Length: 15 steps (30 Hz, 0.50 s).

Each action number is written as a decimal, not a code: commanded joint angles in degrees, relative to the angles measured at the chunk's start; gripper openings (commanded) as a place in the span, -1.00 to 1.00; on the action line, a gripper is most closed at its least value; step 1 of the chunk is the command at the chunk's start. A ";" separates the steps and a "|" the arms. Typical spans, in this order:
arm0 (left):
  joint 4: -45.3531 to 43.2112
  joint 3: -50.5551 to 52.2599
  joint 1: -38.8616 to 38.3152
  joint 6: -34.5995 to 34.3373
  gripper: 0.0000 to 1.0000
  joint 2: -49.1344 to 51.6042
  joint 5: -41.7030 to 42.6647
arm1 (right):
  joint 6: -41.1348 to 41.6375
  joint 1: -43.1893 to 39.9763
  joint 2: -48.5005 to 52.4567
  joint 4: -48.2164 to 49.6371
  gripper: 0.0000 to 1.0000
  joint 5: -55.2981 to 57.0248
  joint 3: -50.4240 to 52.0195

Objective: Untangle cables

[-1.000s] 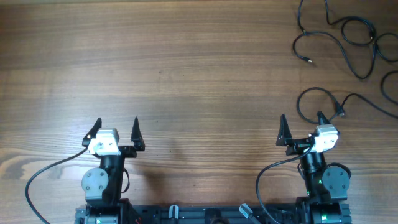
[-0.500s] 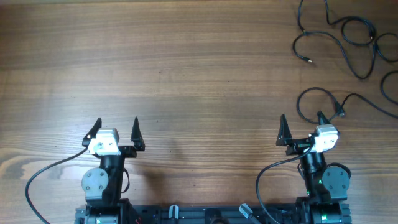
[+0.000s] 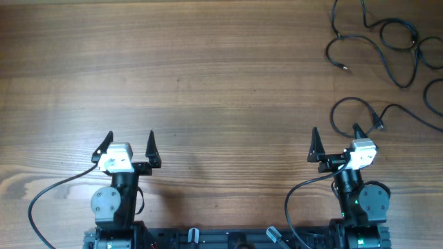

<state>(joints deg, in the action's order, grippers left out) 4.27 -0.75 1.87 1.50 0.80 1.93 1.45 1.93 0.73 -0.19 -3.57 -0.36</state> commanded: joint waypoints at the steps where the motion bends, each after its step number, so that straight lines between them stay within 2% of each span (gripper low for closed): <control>1: 0.07 0.44 -0.22 1.29 0.99 -0.42 -0.52 | 0.13 -0.20 -0.52 0.20 0.99 0.15 0.07; 15: 0.09 0.44 -0.22 1.29 1.00 -0.42 -0.52 | 0.11 -0.20 -0.52 0.20 0.99 0.15 0.07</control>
<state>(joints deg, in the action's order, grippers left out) 4.27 -0.75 1.87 1.52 0.80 1.93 1.45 1.93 0.73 -0.19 -3.57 -0.36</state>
